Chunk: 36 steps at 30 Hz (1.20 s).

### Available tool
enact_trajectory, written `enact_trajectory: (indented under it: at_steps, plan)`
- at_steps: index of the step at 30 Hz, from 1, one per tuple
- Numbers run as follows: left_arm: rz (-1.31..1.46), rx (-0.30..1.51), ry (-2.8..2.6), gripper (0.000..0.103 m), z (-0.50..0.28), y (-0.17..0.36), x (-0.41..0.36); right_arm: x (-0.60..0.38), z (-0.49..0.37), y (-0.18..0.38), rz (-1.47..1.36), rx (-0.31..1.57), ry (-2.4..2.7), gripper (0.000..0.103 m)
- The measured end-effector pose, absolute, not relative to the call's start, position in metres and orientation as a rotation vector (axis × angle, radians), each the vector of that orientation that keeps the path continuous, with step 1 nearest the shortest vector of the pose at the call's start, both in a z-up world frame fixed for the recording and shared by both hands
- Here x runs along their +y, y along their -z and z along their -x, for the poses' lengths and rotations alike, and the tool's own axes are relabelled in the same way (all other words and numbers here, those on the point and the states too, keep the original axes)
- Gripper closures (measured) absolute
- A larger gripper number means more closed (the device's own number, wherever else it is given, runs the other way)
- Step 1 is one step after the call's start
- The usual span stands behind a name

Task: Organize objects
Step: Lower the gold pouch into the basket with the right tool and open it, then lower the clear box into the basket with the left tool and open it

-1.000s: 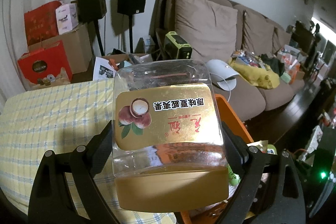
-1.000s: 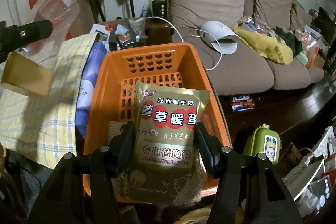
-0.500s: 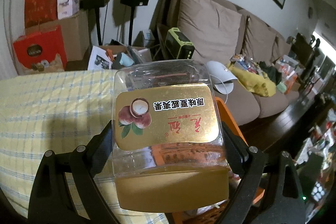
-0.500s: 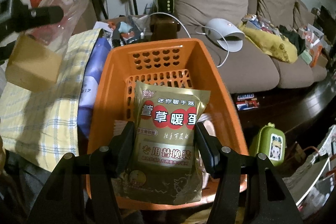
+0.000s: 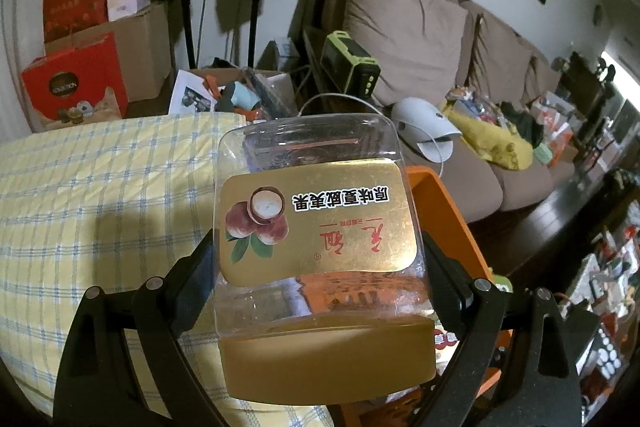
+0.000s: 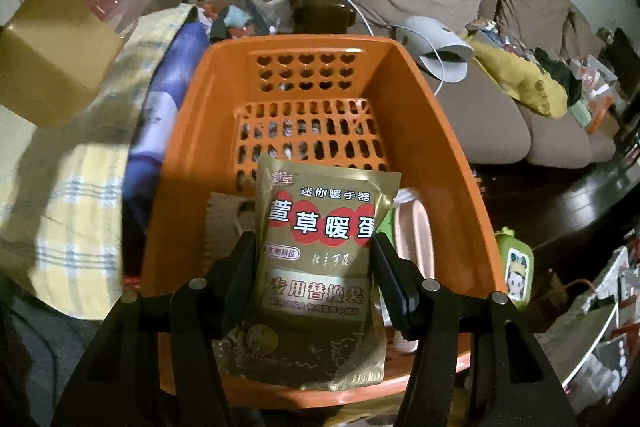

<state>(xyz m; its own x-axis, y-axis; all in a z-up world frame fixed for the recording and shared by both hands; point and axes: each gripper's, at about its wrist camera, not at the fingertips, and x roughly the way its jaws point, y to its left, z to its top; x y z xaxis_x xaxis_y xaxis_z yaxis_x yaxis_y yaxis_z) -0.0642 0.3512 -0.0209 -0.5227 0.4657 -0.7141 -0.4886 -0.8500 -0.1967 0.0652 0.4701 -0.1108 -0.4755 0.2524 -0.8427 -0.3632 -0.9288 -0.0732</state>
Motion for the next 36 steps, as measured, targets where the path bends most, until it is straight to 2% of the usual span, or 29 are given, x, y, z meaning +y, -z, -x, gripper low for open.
enact_trajectory:
  at_steps: [6, 9, 16, 21, 23, 27, 36]
  plan:
    - [1.104, 0.043, -2.338, 0.012, 0.062, 0.026, 0.356, 0.476, -0.066, 0.117, 1.387, 0.226, -2.412, 0.041]
    - [1.115, 0.047, -2.332, 0.012, 0.062, 0.029, 0.358, 0.479, -0.063, 0.122, 1.405, 0.303, -2.433, 0.045]
    - [1.117, 0.061, -2.32, 0.012, 0.06, 0.032, 0.362, 0.481, -0.065, 0.123, 1.399, 0.319, -2.414, 0.045]
    - [1.129, 0.092, -2.321, 0.012, 0.067, 0.036, 0.369, 0.493, -0.079, 0.104, 1.298, 0.463, -2.456, 0.033]
    - [1.151, 0.175, -2.276, 0.012, 0.068, 0.043, 0.381, 0.499, -0.083, 0.099, 1.26, 0.48, -2.437, 0.031]
    - [1.111, 0.311, -2.229, 0.012, 0.052, 0.053, 0.403, 0.521, -0.093, 0.096, 1.197, 0.557, -2.354, 0.03]
    - [1.174, 0.373, -2.103, 0.012, 0.042, 0.092, 0.447, 0.554, -0.114, 0.093, 1.14, 0.684, -2.265, 0.027]
